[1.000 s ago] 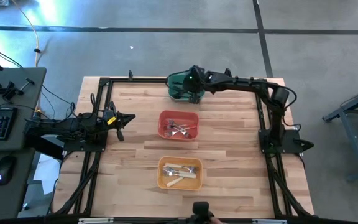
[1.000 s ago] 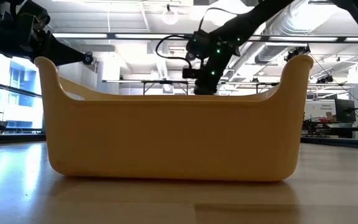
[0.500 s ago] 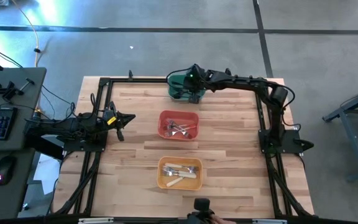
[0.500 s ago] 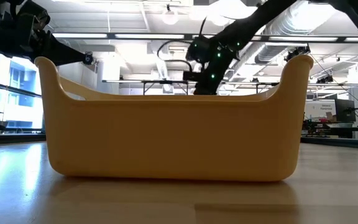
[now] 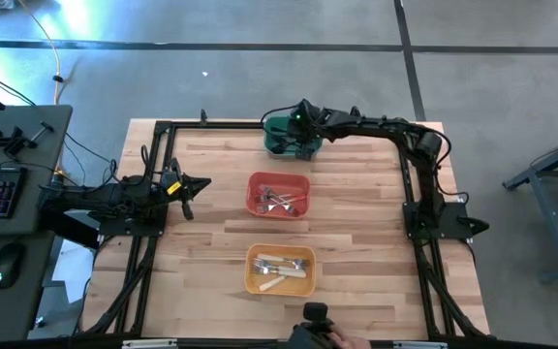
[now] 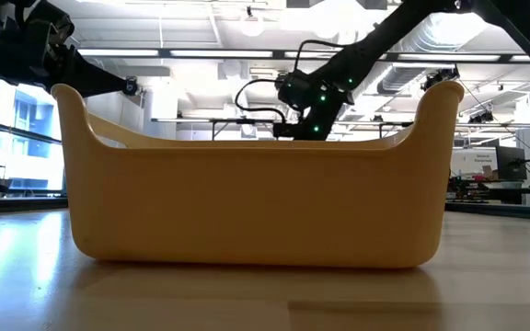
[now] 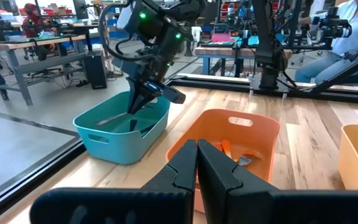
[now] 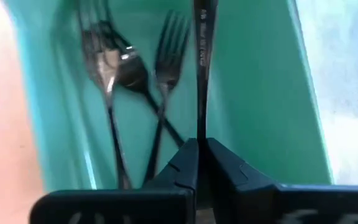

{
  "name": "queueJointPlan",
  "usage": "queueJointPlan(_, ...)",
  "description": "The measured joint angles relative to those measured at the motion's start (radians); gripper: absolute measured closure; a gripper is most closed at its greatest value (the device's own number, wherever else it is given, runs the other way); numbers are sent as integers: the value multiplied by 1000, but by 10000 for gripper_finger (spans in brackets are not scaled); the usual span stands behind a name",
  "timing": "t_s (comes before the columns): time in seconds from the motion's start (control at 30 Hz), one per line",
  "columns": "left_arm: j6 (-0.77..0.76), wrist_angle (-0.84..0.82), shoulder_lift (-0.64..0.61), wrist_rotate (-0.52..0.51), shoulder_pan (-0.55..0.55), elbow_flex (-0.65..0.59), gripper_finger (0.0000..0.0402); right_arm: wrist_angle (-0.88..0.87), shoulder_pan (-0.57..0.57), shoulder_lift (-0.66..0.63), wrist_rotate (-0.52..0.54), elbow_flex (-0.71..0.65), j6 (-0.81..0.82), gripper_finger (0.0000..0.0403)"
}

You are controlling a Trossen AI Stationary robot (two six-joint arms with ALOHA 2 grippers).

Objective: Sort silverware by color (type)
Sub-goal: Put the black fork into the green bin, then return to Home Position

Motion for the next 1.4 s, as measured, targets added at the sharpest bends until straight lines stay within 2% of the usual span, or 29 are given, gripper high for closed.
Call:
queueJointPlan(0.13, 0, 0, 0, 0, 0, 0, 397, 16, 0, 0, 3, 0, 0, 376)
queueJointPlan(0.3, 0, 0, 0, 0, 0, 0, 397, 28, 23, 0, 29, 0, 0, 327)
queueJointPlan(0.4, 0, 0, 0, 0, 0, 0, 397, 16, 40, -10, 60, 0, 0, 317)
queueJointPlan(0.53, 0, 0, 0, 0, 0, 0, 397, 20, 66, -53, 105, 0, -12, 349)
queueJointPlan(0.6, 0, 0, 0, 0, 0, 0, 397, 21, 77, -87, 100, -2, -11, 383)
queueJointPlan(0.67, 0, 0, 0, 0, 0, 0, 397, 36, 85, -129, 73, -24, 1, 396)
queueJointPlan(0.77, 0, 0, 0, 0, 0, 0, 397, 145, 92, -210, 25, -129, 49, 391)
queueJointPlan(0.93, 0, 0, 0, 1, 0, 0, 397, 443, 114, -378, -34, -415, 113, 399)
queueJointPlan(1.07, 0, 0, 0, 3, 0, 0, 397, 626, 173, -533, -77, -613, 180, 402)
queueJointPlan(1.27, 0, 0, 0, 6, 0, 0, 397, 763, 265, -743, -88, -842, 253, 402)
queueJointPlan(1.4, 0, 0, 0, 8, 0, 0, 397, 826, 306, -853, -139, -961, 291, 402)
